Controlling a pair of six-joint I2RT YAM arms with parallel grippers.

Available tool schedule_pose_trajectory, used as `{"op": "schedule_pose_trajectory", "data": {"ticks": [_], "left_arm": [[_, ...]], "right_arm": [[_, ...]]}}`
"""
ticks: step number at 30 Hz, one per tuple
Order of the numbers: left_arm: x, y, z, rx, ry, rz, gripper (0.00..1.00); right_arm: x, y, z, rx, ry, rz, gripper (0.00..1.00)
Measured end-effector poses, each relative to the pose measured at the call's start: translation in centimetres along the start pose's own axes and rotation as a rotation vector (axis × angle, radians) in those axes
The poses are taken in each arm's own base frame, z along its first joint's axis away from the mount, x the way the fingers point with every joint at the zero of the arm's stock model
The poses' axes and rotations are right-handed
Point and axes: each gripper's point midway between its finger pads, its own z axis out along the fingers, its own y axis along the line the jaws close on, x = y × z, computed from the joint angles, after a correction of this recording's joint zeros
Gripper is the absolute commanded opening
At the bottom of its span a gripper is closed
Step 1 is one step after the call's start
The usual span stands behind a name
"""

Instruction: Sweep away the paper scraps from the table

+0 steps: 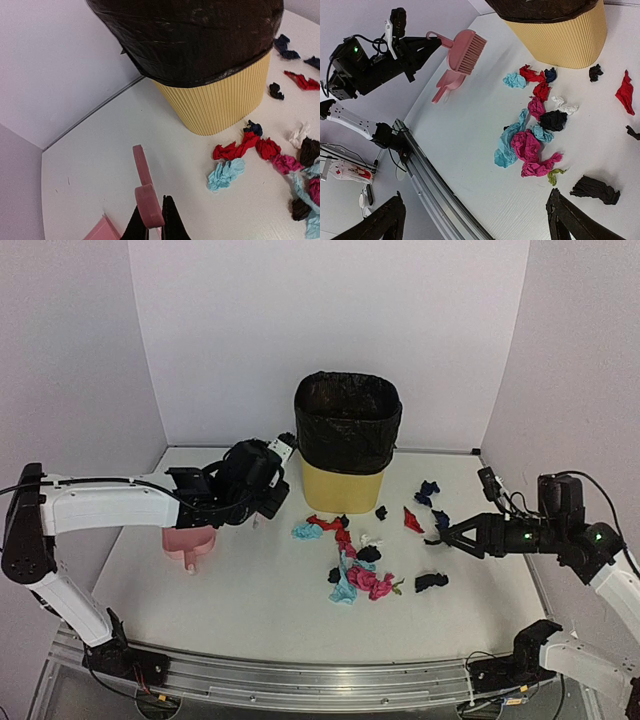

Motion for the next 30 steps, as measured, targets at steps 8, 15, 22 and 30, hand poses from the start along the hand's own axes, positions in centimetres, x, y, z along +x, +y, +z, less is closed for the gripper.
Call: {"op": "schedule_pose_trajectory", "data": {"ticks": [8, 15, 22, 30], "left_arm": [[0.4, -5.1, 2.8, 0.209, -0.133, 0.39, 0.0], [1.1, -7.4, 4.1, 0.305, -0.185, 0.587, 0.0], [3.6, -9.8, 5.6, 0.37, -0.194, 0.77, 0.0], [2.9, -10.9, 6.7, 0.337, -0.297, 0.843, 0.0]], "right_arm": [[0.1, -0.2, 0.2, 0.002, 0.008, -0.002, 0.95], [0.1, 0.2, -0.1, -0.007, 0.0, -0.017, 0.95], [0.2, 0.5, -0.2, -0.024, 0.004, -0.02, 0.95], [0.2, 0.7, -0.2, -0.034, 0.009, -0.022, 0.95]]}}
